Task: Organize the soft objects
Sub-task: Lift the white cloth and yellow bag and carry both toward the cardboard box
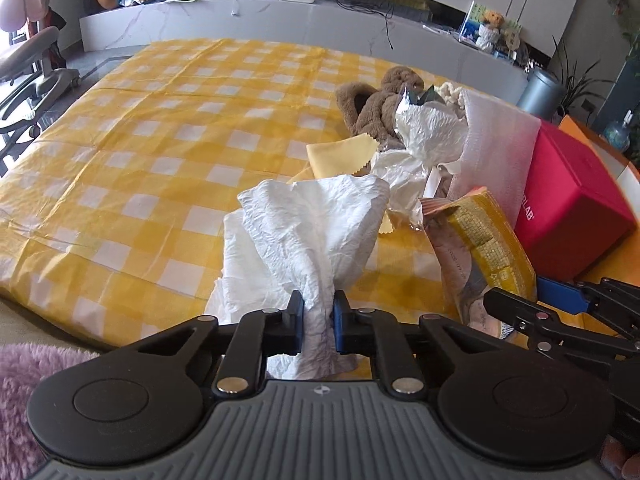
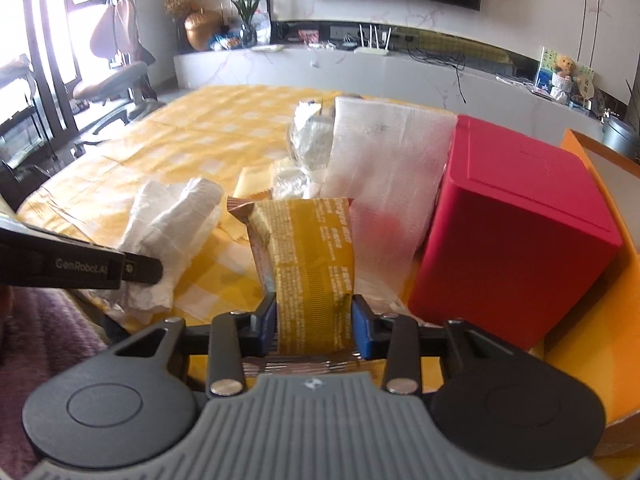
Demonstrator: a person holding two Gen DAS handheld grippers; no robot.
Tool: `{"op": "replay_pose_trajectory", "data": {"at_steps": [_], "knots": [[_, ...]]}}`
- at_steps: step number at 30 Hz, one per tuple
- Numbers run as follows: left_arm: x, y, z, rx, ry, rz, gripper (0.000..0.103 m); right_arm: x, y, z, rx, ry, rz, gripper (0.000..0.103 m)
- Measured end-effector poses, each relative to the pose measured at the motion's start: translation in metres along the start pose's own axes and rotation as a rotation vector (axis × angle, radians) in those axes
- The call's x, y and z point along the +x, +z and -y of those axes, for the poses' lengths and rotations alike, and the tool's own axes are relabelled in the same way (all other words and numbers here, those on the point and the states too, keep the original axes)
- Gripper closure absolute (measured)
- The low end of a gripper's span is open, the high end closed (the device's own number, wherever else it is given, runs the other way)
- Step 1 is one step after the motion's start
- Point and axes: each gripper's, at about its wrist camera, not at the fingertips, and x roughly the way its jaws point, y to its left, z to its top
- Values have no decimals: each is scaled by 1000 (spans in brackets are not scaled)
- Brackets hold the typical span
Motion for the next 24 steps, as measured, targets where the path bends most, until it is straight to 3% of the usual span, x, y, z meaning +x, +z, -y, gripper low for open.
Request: {"op": "replay_pose_trajectory", "data": {"at_steps": [11,13,17,20,24], "knots": [[-34,-7,7,-11,-32,32,87,-29,1,-4,18,8,56,70],[-37,-9,12,-4,-40,29,87,-30,-1,-6,9,-10,45,77],[-41,-15,24,29,-72,19,87,-23,-6,0,22,-35,-15,78],[-33,-17,28,42,-72,1,87,-14,-14,11,77,-6,-64,78],[-19,-17,23,36,-65,-33,87,-8,-16,7,64,5,-70,63]]}}
